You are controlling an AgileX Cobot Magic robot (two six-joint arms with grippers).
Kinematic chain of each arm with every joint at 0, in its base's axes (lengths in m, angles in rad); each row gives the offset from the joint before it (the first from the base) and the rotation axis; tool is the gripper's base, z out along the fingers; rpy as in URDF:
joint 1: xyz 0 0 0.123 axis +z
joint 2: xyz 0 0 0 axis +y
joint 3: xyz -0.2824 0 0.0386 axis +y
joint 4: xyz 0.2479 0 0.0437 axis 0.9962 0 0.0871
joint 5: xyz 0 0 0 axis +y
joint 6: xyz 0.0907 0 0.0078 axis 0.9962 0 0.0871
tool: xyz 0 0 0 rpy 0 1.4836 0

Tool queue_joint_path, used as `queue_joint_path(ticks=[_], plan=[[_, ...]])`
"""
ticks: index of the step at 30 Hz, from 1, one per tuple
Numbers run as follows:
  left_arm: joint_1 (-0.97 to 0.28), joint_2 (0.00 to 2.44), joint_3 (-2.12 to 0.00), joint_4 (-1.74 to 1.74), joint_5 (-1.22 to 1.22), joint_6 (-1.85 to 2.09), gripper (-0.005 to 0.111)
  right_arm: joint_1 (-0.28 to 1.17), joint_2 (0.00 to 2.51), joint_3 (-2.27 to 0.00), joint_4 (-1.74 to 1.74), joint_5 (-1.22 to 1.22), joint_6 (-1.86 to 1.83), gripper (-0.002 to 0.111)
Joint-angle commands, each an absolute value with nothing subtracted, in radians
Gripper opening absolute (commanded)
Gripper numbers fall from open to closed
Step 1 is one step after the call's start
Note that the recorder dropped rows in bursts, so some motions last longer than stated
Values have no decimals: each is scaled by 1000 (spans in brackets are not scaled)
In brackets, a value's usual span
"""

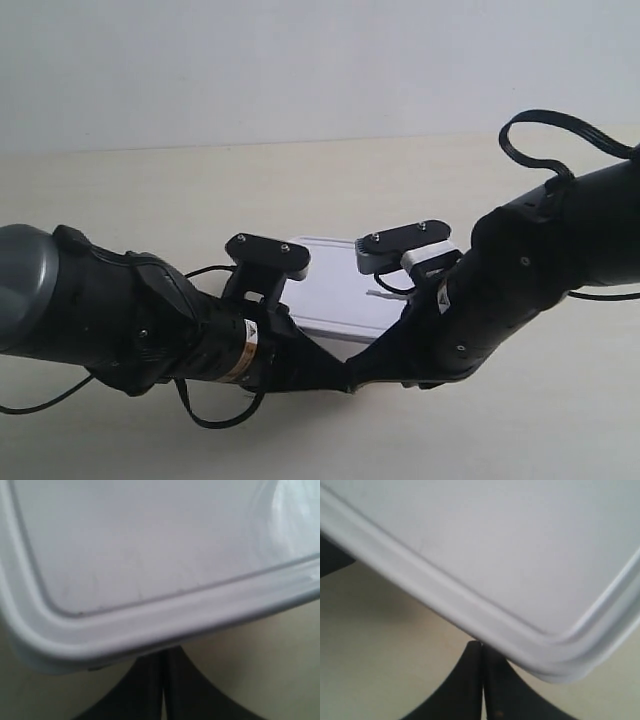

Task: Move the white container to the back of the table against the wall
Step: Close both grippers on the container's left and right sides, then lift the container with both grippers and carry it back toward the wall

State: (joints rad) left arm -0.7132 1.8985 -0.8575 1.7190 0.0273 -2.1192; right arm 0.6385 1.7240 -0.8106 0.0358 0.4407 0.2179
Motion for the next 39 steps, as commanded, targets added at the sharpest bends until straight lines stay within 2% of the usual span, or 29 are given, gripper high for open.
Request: queue_joint_path(ticks=[1, 11, 25, 39], plan=[[-697, 1887, -863, 1743, 15, -2106, 0, 632, 1746, -838, -43, 439, 248, 0], [-637, 1896, -863, 1743, 22, -2004, 0, 622, 1749, -888, -62, 446, 263, 0], [-637, 1897, -906, 1743, 46, -1936, 0, 614, 1805, -970, -62, 461, 263, 0], [-637, 1979, -999, 1744, 98, -1913, 0, 505, 1829, -996, -61, 442, 262, 0]])
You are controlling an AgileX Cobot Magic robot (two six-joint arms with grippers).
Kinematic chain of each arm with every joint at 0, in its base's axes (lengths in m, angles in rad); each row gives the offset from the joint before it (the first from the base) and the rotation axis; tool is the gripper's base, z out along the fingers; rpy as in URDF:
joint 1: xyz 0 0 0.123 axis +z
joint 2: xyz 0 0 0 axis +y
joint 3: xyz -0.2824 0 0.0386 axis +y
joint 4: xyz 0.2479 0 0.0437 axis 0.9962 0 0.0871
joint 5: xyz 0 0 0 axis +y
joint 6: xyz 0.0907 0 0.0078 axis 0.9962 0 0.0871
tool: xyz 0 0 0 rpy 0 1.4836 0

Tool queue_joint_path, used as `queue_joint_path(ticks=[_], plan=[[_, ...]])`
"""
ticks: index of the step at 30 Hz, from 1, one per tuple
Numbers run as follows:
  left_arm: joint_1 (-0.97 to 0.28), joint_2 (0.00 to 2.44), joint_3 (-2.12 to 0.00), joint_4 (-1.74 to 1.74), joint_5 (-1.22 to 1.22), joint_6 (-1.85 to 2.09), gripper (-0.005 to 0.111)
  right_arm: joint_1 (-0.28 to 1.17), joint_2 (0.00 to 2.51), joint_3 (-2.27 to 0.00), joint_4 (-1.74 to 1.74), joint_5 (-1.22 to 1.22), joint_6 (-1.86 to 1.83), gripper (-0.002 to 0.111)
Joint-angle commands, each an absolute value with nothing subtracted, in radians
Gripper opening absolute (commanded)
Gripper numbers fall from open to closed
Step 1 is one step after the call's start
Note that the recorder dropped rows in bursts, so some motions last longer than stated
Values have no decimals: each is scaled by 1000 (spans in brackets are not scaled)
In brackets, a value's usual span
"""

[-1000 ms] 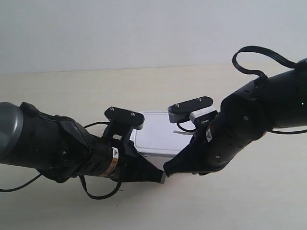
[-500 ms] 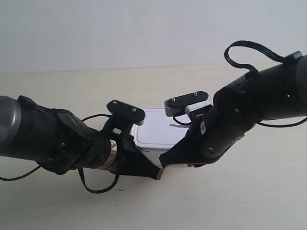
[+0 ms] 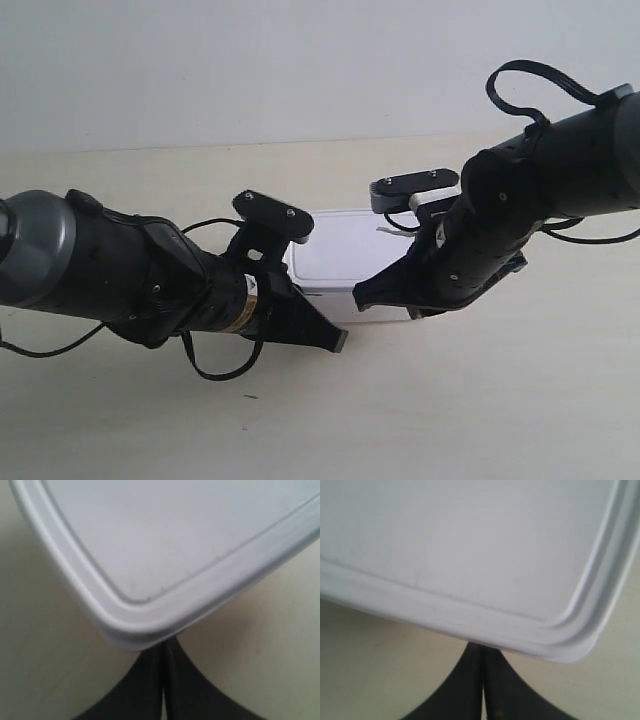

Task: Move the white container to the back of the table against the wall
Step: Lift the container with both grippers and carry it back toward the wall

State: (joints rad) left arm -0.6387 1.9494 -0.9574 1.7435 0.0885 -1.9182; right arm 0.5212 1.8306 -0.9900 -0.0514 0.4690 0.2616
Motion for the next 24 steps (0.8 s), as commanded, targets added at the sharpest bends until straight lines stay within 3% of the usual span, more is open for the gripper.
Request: queue_joint_path(ticks=[1, 24], plan=[[-637, 1987, -1009, 1744, 100, -1913, 0, 505, 1829, -996, -65, 433, 262, 0], [-567, 2104, -1181, 1744, 166, -1809, 0, 462, 2008, -1222, -70, 423, 258, 0]])
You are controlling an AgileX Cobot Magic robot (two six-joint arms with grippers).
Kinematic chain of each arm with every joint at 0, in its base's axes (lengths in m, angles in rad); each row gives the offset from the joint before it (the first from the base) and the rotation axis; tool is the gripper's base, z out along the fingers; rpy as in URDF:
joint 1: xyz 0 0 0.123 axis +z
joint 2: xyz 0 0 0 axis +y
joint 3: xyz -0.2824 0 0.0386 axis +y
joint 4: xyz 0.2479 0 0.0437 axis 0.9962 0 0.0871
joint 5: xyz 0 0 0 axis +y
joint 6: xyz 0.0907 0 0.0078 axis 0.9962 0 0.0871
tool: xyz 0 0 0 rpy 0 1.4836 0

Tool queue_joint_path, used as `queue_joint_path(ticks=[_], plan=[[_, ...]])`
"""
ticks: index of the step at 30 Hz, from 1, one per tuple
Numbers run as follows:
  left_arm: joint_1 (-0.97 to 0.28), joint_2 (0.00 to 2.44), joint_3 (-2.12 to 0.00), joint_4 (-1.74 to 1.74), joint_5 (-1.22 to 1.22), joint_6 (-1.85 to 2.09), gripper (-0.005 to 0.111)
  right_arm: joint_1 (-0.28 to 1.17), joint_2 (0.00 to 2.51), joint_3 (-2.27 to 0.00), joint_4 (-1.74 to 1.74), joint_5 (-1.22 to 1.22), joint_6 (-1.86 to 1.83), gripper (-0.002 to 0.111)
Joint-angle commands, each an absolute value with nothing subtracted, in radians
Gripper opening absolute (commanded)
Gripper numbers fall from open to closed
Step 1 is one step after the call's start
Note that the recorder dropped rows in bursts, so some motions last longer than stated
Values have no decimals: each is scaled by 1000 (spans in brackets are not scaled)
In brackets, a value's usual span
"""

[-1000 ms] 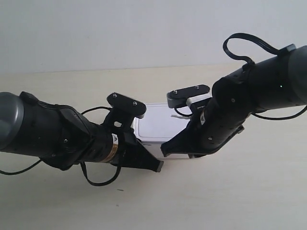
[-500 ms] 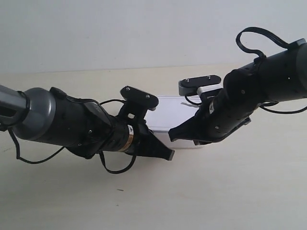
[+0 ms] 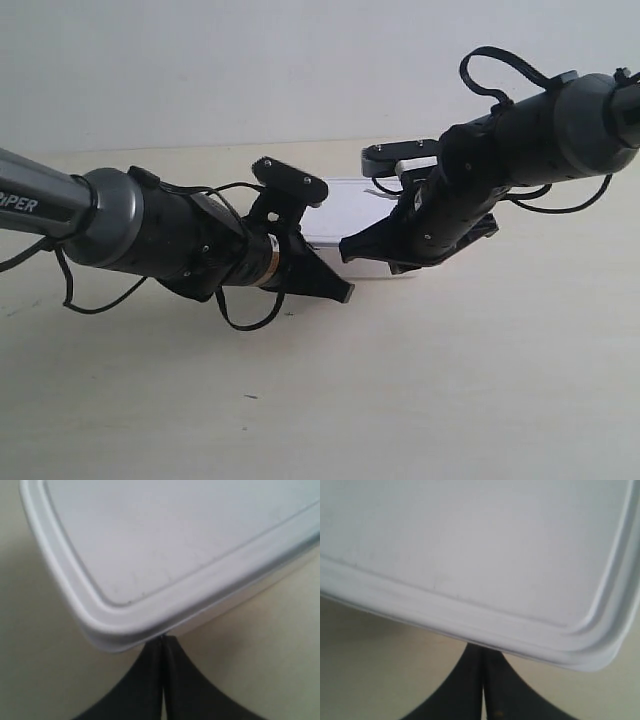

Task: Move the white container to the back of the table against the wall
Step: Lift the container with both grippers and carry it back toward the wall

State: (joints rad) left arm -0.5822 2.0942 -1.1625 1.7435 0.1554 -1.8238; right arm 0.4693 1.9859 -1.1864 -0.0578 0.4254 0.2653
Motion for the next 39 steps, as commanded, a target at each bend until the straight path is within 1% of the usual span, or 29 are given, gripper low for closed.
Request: queue_joint_path(ticks=[1, 8, 21, 39], plan=[[-563, 2106, -1186, 1744, 166, -1807, 0, 462, 2015, -1232, -70, 423, 258, 0], [-535, 2135, -1224, 1744, 144, -1784, 0, 459, 2059, -1292, -86, 432, 254, 0], [-508, 2181, -1312, 1744, 139, -1775, 0, 399, 2105, -1348, -86, 419, 223, 0], [-488, 2257, -1431, 1744, 134, -1763, 0, 399, 2212, -1488, -84, 432, 221, 0]])
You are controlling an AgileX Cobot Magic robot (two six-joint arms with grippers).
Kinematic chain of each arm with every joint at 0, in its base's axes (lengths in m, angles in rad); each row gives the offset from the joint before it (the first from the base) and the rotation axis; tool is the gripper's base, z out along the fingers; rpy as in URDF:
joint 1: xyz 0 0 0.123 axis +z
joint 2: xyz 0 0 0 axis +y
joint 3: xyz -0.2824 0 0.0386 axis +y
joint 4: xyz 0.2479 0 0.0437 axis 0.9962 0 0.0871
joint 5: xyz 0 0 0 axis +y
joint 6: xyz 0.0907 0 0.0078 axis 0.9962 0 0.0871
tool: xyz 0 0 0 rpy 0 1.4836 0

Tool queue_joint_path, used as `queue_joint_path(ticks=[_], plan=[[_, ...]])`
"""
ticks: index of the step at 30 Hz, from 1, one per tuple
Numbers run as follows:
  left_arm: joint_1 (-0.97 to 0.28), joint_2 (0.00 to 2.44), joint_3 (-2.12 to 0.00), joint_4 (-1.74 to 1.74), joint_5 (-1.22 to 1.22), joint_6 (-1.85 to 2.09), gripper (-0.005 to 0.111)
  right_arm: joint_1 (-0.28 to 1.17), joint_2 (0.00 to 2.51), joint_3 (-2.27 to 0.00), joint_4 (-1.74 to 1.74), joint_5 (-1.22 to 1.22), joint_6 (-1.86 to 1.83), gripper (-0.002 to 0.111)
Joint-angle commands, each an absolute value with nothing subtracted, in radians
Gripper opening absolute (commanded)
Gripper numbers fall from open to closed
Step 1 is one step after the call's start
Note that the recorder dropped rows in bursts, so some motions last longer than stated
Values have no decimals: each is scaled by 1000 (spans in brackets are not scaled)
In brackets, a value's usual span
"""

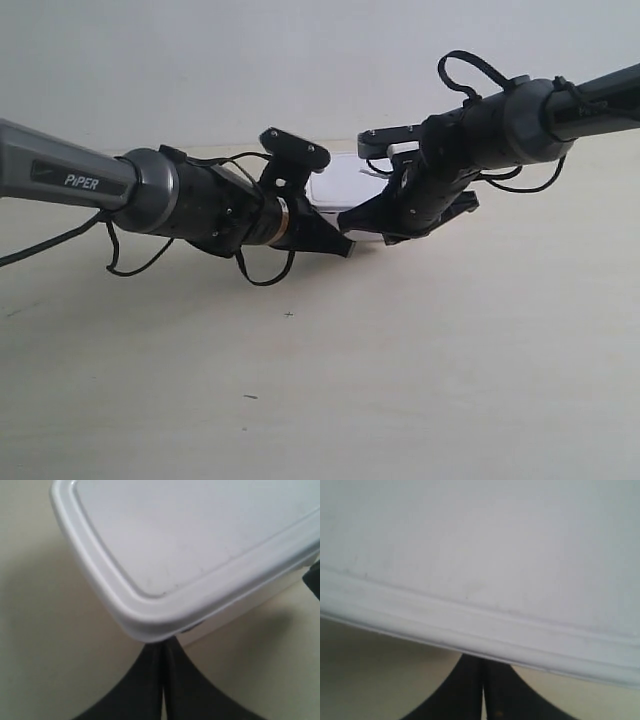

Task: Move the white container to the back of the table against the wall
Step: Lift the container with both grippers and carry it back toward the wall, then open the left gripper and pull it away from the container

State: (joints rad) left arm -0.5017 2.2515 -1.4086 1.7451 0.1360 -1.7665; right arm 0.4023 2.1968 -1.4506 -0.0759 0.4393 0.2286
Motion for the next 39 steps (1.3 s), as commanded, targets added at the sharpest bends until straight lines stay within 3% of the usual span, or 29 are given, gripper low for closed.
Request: queue_joint_path(ticks=[1, 9, 19, 31, 39], plan=[[-484, 2258, -1434, 1744, 134, -1763, 0, 399, 2217, -1498, -84, 432, 221, 0], [-479, 2227, -1390, 1744, 134, -1748, 0, 399, 2272, -1583, -84, 432, 210, 0], [-487, 2008, -1171, 1713, 137, -1745, 0, 399, 2328, -1684, -88, 455, 202, 0], [-489, 1534, -765, 1459, 56, -1745, 0, 399, 2360, -1713, -126, 399, 202, 0], [-489, 1145, -440, 1455, -194, -1881, 0, 399, 2360, -1713, -223, 346, 202, 0]])
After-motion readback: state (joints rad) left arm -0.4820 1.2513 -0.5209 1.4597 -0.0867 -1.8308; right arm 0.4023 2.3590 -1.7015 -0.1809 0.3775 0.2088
